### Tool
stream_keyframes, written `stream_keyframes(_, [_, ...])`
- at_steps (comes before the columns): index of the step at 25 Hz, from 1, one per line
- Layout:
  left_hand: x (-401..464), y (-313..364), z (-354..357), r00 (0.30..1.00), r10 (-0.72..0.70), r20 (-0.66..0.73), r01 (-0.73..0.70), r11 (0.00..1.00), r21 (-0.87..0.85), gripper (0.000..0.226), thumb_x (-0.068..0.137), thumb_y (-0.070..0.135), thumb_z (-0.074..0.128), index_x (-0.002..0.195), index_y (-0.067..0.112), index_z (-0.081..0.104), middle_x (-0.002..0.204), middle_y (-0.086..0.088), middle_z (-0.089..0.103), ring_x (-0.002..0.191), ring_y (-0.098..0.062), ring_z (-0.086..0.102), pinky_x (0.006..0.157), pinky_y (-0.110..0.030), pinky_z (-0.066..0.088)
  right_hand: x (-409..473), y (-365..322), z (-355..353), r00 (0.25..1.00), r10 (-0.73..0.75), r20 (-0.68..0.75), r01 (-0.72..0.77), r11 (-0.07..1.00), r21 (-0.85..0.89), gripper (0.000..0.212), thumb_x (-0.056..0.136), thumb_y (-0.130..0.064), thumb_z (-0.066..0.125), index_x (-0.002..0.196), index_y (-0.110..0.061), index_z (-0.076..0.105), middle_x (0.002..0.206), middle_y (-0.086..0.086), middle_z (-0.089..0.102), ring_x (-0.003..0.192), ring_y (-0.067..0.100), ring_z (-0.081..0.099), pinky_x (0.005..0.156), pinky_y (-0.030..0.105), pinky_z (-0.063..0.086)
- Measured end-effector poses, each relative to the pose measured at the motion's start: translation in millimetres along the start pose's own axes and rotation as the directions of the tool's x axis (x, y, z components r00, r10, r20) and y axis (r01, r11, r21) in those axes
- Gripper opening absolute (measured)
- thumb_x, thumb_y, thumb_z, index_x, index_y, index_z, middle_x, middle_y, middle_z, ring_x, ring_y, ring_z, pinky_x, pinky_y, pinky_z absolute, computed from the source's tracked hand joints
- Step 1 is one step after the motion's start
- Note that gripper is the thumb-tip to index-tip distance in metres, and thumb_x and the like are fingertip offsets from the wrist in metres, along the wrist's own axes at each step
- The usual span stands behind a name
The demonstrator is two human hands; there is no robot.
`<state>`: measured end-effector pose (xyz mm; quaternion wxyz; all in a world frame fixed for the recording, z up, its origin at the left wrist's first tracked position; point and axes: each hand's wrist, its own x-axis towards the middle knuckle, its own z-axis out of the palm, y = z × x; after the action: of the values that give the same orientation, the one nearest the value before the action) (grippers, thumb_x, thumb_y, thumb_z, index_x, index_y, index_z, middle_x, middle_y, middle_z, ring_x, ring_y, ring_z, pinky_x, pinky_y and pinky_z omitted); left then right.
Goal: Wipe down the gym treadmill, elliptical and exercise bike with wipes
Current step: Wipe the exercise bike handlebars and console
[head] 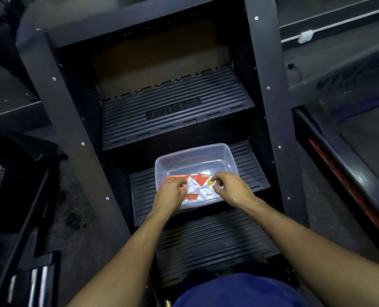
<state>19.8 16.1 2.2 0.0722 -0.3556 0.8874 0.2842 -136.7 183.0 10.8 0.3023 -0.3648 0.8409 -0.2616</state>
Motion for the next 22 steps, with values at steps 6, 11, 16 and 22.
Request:
stream_keyframes(6, [9.5, -8.3, 8.1, 0.984, -0.133, 0.121, 0.129, 0.991, 0.042, 0.028, 0.100, 0.030, 0.059, 0.127, 0.031, 0.065, 0.135, 0.006, 0.062, 0.112, -0.021, 0.064, 0.093, -0.036, 0.052, 98.8, 12.1, 45.0, 0.944, 0.175, 0.281, -0.147, 0.982, -0.119, 0.021, 0.096, -0.018, 0.048, 0.094, -0.015, 0.068, 0.097, 0.005, 0.071, 0.091, 0.026, 0.067, 0.084, 0.041, 0.057])
stream_keyframes(11, [10.5, -11.3, 11.1, 0.980, -0.172, 0.103, 0.175, 0.984, -0.023, 0.032, 0.099, 0.024, 0.061, 0.131, 0.027, 0.064, 0.134, 0.004, 0.059, 0.111, -0.015, 0.063, 0.092, -0.033, 0.052, 131.5, 3.9, 71.2, 0.948, 0.104, 0.300, -0.028, 0.969, -0.246, 0.017, 0.091, -0.029, 0.069, 0.099, -0.015, 0.066, 0.107, 0.006, 0.065, 0.103, 0.029, 0.061, 0.085, 0.038, 0.052])
stream_keyframes(16, [11.9, -10.2, 13.3, 0.972, -0.215, 0.096, 0.221, 0.973, -0.060, 0.031, 0.098, 0.025, 0.062, 0.129, 0.025, 0.065, 0.128, 0.004, 0.061, 0.107, -0.015, 0.064, 0.088, -0.031, 0.052, 133.8, 3.4, 83.2, 0.944, 0.174, 0.282, -0.145, 0.982, -0.118, 0.016, 0.084, -0.024, 0.073, 0.085, -0.019, 0.057, 0.095, 0.001, 0.063, 0.093, 0.026, 0.060, 0.084, 0.037, 0.048])
stream_keyframes(22, [17.3, 1.9, 13.1, 0.985, -0.163, 0.061, 0.169, 0.978, -0.125, 0.029, 0.098, 0.021, 0.060, 0.126, 0.022, 0.066, 0.125, 0.003, 0.064, 0.096, -0.011, 0.064, 0.087, -0.030, 0.054, 135.6, 10.7, 55.9, 0.965, 0.118, 0.236, -0.165, 0.967, 0.194, 0.007, 0.088, -0.020, 0.075, 0.088, -0.020, 0.068, 0.088, -0.004, 0.067, 0.086, 0.017, 0.062, 0.069, 0.026, 0.042])
